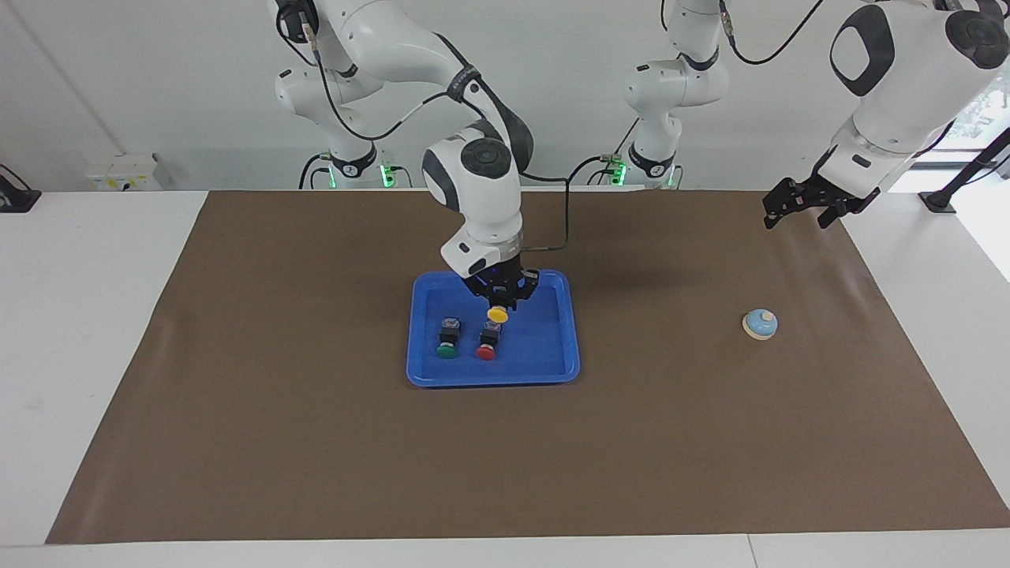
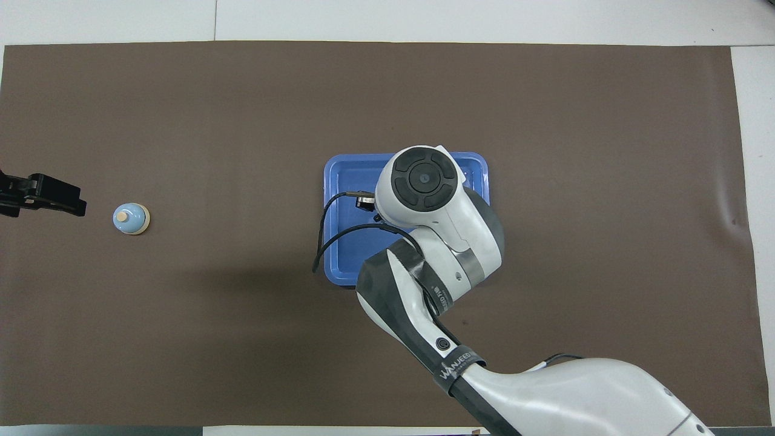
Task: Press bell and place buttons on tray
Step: 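Carry the yellow button into the tray and release it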
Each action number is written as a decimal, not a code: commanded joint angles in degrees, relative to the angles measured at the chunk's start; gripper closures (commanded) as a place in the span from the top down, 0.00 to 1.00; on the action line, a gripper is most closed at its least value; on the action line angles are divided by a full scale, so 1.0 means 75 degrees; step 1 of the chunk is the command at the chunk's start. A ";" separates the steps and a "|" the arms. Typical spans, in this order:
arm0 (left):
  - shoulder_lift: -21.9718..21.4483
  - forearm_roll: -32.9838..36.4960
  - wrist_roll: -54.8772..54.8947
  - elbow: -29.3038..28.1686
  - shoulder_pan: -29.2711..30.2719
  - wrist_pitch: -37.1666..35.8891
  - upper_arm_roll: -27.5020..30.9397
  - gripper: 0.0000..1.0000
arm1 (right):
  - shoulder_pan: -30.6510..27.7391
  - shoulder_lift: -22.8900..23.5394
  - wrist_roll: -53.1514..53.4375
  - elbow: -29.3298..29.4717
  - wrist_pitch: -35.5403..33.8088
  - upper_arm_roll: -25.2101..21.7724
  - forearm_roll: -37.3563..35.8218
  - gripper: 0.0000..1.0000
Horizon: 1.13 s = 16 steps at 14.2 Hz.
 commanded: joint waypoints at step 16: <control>-0.0174 -0.0033 -0.0043 -0.0157 0.0017 0.0126 0.0011 1.00 | 0.0043 0.0630 0.0480 0.0175 0.0876 -0.0078 -0.0064 1.00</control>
